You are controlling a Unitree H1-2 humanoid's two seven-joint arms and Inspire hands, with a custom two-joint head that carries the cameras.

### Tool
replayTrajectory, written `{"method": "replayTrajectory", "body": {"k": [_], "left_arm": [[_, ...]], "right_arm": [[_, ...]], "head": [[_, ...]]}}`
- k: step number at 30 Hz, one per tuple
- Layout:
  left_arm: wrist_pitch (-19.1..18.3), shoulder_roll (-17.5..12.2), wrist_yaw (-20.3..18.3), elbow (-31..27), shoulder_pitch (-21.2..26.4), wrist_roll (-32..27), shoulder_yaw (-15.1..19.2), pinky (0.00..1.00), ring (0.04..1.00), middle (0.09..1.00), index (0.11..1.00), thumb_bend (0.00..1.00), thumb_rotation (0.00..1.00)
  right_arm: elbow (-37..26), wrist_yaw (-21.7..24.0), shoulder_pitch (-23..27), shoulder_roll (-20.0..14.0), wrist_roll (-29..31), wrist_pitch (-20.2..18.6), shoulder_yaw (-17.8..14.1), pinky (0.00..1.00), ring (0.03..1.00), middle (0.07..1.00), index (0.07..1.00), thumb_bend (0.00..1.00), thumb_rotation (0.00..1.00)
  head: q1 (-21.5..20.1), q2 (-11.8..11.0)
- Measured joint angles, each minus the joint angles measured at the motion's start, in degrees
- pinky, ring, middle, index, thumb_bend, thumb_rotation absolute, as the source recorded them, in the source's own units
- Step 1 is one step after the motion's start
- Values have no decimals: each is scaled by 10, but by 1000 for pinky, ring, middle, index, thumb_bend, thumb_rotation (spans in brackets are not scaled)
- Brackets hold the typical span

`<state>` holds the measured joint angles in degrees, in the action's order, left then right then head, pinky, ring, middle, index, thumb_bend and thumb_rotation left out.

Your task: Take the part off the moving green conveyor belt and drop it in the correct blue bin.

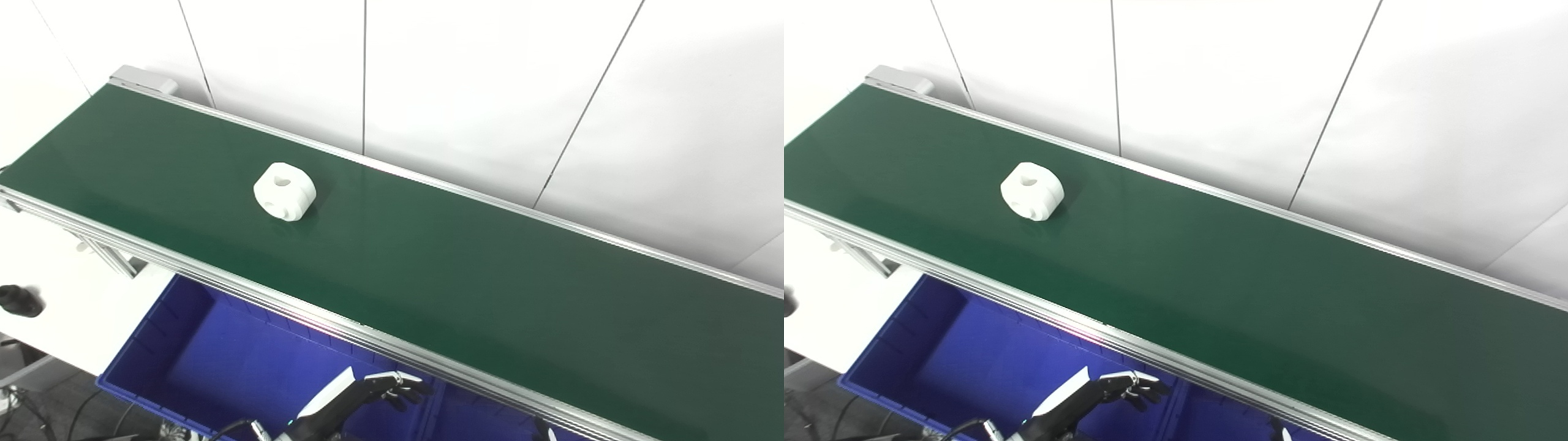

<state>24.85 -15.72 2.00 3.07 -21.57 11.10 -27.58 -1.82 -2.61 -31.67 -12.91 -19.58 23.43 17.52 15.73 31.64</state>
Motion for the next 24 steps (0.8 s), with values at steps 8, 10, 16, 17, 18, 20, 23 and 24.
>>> {"method": "replayTrajectory", "body": {"k": [8,10,16,17,18,20,23,24], "left_arm": [[0,-20,32,-10,1,-10,-16,640,726,770,718,840,247],[0,-23,33,-36,1,-15,-13,638,726,767,716,843,241],[1,-37,28,-130,10,-26,27,626,721,775,707,836,220],[1,-43,21,-149,12,-33,39,626,720,775,707,835,219],[1,-50,16,-166,16,-39,50,614,713,770,701,845,197],[1,-61,1,-192,27,-55,77,618,717,774,705,847,207],[1,-79,-27,-227,53,-82,114,630,731,786,717,852,195],[1,-84,-34,-234,63,-88,125,650,748,798,728,863,190]], "right_arm": [[13,-7,6,0,-5,0,6,862,937,987,1000,660,594],[14,-11,6,0,-9,0,9,869,941,988,1000,662,602],[19,-22,14,0,-11,0,17,900,952,991,1000,677,626],[20,-25,15,0,-11,1,20,900,952,990,1000,677,627],[20,-29,16,0,-12,1,22,896,947,987,1000,677,621],[24,-31,19,0,-12,1,26,883,940,982,1000,670,609],[35,-35,25,0,-11,1,33,895,943,978,1000,674,614],[36,-37,26,0,-11,1,36,885,934,971,998,679,622]], "head": [[-7,-11],[-7,-11],[-11,-13],[-11,-13],[-16,-14],[-18,-13],[-39,-7],[-40,-7]]}}
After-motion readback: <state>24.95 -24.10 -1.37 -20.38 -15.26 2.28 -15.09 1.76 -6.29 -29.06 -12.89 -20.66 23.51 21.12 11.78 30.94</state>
